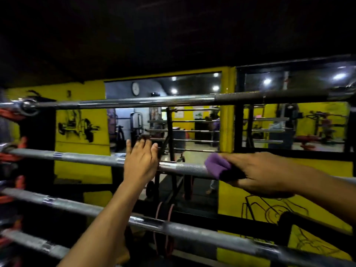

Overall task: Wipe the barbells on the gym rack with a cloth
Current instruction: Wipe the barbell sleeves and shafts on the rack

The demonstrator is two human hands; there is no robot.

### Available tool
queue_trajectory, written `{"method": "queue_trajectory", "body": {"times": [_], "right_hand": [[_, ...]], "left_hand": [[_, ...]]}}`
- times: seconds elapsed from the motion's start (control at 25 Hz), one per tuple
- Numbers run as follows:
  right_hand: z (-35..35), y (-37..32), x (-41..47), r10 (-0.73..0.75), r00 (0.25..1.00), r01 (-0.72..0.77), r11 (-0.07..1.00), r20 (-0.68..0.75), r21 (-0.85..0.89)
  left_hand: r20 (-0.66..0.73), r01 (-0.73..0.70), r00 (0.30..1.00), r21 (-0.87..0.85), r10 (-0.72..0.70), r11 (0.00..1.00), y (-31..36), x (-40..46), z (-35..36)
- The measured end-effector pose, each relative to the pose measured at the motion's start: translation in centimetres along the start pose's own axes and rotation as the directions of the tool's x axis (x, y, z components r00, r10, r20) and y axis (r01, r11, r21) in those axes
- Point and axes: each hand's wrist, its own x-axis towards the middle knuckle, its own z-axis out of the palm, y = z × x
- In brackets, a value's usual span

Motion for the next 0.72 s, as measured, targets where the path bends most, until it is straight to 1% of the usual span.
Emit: {"method": "queue_trajectory", "body": {"times": [0.08, 0.2, 0.32, 0.4, 0.48, 0.56, 0.64, 0.72], "right_hand": [[0.6, -2.4, 3.9, -0.114, 0.993, 0.114, 0.994, 0.012, -0.001], [1.4, -5.5, 8.1, -0.253, 0.967, 0.253, 0.967, -0.021, -0.02], [1.9, -4.6, 6.3, -0.364, 0.93, 0.355, 0.927, -0.06, -0.117], [2.0, -1.7, 2.6, -0.424, 0.902, 0.406, 0.896, -0.077, -0.181], [1.6, 1.7, -1.6, -0.426, 0.903, 0.41, 0.893, -0.055, -0.187], [0.8, 3.9, -4.6, -0.353, 0.935, 0.351, 0.915, 0.027, -0.197], [0.6, 4.7, -5.3, -0.305, 0.95, 0.313, 0.923, 0.067, -0.225], [0.7, 3.2, -3.5, -0.298, 0.953, 0.302, 0.928, 0.052, -0.218]], "left_hand": [[0.047, 0.032, 0.998, 0.012, -0.032, 0.999, -0.3, -0.2, -0.3], [0.104, 0.093, 0.99, 0.041, -0.097, 0.995, 0.0, -0.4, -1.0], [0.14, 0.124, 0.981, 0.064, -0.132, 0.99, 0.0, -0.1, -0.9], [0.115, 0.13, 0.984, 0.071, -0.137, 0.989, 0.1, 0.2, -0.6], [0.119, 0.13, 0.983, 0.078, -0.139, 0.988, 0.0, 0.2, -0.3], [0.145, 0.096, 0.983, 0.118, -0.113, 0.988, -0.5, 0.3, 0.2], [0.16, 0.081, 0.981, 0.151, -0.105, 0.985, -0.8, 0.7, 0.4], [0.169, 0.089, 0.979, 0.153, -0.115, 0.984, -0.9, 0.8, 0.6]]}}
